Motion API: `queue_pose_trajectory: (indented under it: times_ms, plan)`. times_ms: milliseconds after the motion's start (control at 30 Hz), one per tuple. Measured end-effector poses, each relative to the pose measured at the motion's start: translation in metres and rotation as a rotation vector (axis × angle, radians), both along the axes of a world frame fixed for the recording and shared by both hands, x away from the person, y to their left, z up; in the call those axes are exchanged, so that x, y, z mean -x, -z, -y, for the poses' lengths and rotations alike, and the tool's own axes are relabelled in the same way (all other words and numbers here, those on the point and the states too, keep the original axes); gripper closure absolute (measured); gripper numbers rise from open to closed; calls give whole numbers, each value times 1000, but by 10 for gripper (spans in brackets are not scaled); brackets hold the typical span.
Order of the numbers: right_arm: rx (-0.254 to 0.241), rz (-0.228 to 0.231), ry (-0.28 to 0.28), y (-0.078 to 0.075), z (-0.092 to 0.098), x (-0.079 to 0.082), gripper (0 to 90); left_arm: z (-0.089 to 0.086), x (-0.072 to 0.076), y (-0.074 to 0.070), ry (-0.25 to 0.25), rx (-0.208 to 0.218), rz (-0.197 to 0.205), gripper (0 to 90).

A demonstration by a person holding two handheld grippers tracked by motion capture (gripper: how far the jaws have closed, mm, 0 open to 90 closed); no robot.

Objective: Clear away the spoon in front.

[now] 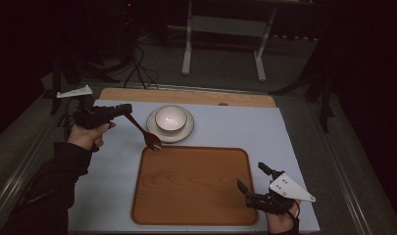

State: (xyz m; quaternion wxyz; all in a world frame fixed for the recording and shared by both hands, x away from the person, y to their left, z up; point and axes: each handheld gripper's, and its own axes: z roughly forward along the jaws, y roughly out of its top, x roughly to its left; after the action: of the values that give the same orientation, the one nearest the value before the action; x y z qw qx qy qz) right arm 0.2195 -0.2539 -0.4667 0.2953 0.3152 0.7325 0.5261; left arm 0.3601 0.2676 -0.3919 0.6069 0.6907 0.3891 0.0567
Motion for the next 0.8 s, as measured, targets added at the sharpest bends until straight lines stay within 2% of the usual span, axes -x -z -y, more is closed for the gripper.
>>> queue_pose_trajectory:
  times_ms: [100,333,533,567,667,733,767,800]
  plan:
    - [-1,1,-1,0,0,0,125,3,2,-2,57,-33,8,838]
    - [1,-5,-2,1,0,-1,125,9,7,-3,192,-79,12,838]
    - [0,-6,-3,1,-1,-1,125,23,12,-5,331,-156,6,837]
    - [1,-7,-4,1,-1,-1,125,25,13,-5,344,-161,4,837]
    - [1,-8,-4,1,-1,-1,125,31,15,-4,429,-180,-4,837]
    - [-1,-12,-7,2,-1,-2,125,34,17,-3,456,-193,7,837]
    - [-1,-11,-7,2,-1,-2,125,36,18,-1,487,-187,3,837]
    - [-1,-12,-8,2,-1,-2,125,37,19,-1,504,-190,17,837]
